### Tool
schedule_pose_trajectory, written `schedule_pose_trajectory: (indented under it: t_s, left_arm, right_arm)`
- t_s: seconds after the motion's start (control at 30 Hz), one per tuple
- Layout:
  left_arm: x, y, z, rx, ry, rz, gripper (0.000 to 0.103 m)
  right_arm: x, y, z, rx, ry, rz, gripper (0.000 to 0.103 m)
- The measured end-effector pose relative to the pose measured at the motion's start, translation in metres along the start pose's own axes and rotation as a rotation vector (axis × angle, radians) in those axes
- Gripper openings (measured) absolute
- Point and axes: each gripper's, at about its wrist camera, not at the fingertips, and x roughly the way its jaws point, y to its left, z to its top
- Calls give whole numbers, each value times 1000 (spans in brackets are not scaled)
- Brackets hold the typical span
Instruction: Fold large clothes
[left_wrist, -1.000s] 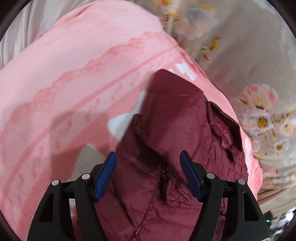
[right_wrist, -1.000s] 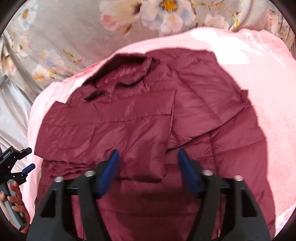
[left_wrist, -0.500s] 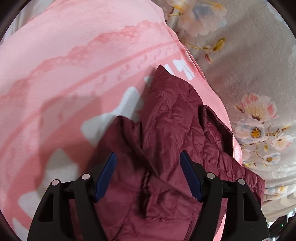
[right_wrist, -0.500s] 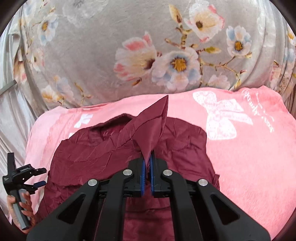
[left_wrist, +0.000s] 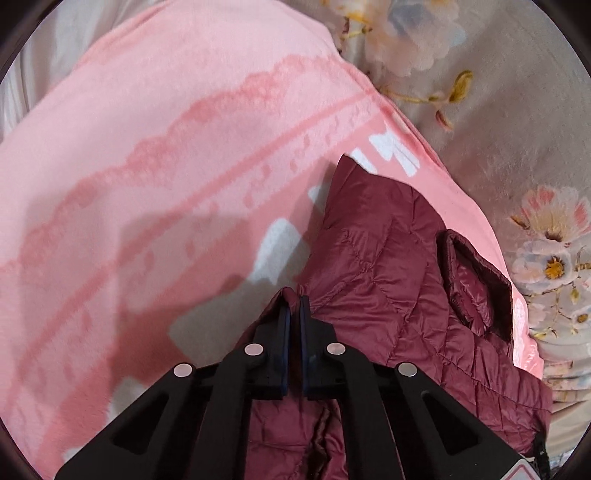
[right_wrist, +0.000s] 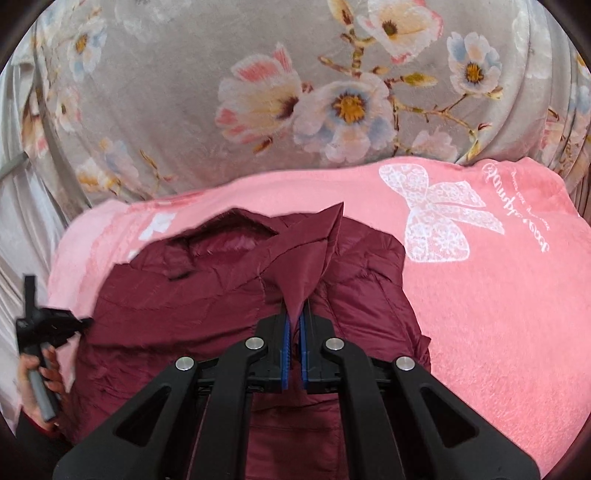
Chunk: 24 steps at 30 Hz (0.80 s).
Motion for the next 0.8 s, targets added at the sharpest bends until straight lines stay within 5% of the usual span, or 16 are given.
schedule_pose_trajectory:
  t_s: [0.3,0.53,0.6,0.73,0.8]
  left_arm:
    - [8,2,-24,119,-34,115,3]
    - [15,-14,-38,252,-120,221,5]
    - [14,-21,-43,300,-139,269,8]
    - [-1,-21,-46,350,-134,291,15]
    - [-18,-20,-47,369,-147,303,18]
  right_arm:
    - [52,-11,-69,4,166,-35,3]
    - [60,-6,-80,-29,167,-63,4]
    - [55,-7,-79,-23,172,-61,9]
    - [31,-17,-75,4,153,-75,38]
    - [13,-20,-67,7,118,-90,41]
